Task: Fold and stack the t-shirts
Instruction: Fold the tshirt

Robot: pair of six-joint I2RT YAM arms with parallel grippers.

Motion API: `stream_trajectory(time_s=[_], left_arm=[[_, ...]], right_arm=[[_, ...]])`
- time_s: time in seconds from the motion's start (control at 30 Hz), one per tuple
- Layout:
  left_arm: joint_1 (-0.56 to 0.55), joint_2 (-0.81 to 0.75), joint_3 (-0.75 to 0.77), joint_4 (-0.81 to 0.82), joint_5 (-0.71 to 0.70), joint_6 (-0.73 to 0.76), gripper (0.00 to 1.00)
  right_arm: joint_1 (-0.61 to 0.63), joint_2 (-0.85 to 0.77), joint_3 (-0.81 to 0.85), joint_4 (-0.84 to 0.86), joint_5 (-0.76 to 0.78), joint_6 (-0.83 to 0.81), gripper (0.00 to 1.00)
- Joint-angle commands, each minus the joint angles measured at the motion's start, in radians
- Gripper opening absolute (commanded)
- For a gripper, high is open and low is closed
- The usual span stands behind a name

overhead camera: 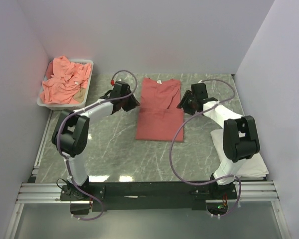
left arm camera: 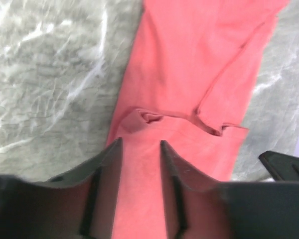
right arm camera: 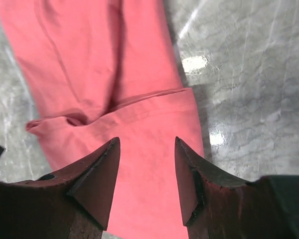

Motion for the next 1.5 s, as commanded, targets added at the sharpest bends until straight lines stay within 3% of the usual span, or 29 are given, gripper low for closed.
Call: stream_trajectory(time_s=[0.0,0.07,0.13,0.27,0.37,0.77,1.23,1.47], left_arm=[[-0.009,-0.103,-0.017,0.042,0.018,0.036,0.33],[-0.018,-0.09,-0.011,0.044,0.061,0.033,0.13],[-0.033,-0.057,0.015,0.035,0.081,0.032,0.02],[-0.044,0.012,0.05,0.05,0.154,0.018,0.01],[-0.049,0.077,0.093,0.039,0.173,0.023,0.01],[-0.02,0.276,0.239,-0.022,0.13,0.041,0.01],[0.008,0.275,0.171,-0.008,0.133,0.02,0.01],[0.008,0.237,0.139,-0.03,0.089,-0.002,0.01]], right_arm=[[0.043,-0.106,-0.014,0.023,0.051,-0.02,0.54],[0.095,-0.1,-0.001,0.012,0.055,-0.024,0.51],[0.129,-0.06,0.037,0.0,0.061,-0.028,0.41],[0.174,0.017,0.086,0.006,0.044,-0.024,0.22],[0.183,0.074,0.11,0.029,0.001,-0.024,0.13],[0.151,0.354,0.324,-0.052,-0.013,-0.021,0.09],[0.096,0.381,0.325,-0.064,-0.172,-0.03,0.09],[0.122,0.414,0.345,-0.121,-0.105,-0.045,0.09]])
